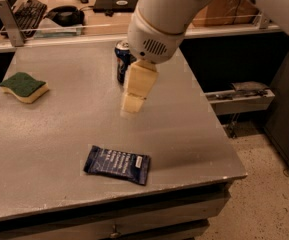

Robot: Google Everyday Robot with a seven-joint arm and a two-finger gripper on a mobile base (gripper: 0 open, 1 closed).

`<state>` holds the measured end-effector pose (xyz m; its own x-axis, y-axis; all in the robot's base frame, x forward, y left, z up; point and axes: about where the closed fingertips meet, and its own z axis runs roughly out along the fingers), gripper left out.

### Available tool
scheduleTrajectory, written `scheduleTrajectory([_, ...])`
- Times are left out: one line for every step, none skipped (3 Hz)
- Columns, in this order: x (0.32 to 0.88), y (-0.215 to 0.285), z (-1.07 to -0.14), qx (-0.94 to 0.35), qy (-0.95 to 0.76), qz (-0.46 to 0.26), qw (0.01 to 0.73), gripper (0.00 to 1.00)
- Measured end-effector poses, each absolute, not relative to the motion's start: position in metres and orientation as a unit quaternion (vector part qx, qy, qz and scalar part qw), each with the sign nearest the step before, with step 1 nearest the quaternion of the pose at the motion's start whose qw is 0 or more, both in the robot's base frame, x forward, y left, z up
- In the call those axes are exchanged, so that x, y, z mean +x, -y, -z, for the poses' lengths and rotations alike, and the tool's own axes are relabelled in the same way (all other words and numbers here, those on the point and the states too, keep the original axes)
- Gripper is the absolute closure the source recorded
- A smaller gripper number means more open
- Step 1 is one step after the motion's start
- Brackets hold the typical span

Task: Pick sponge

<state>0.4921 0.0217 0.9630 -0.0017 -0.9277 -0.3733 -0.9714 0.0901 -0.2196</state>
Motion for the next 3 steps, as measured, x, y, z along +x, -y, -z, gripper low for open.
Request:
scheduleTrajectory([0.492,-0.019,-0.964,-0.672,-0.706,-0.049,0.217,0.0])
scheduleTrajectory([0.495,-0.029,-0.964,-0.673,-0.703,-0.053,0.224,0.0])
scheduleTrajectory([0.508,-0.08,-0.953,-0.676,-0.691,-0.076,0.245,0.0])
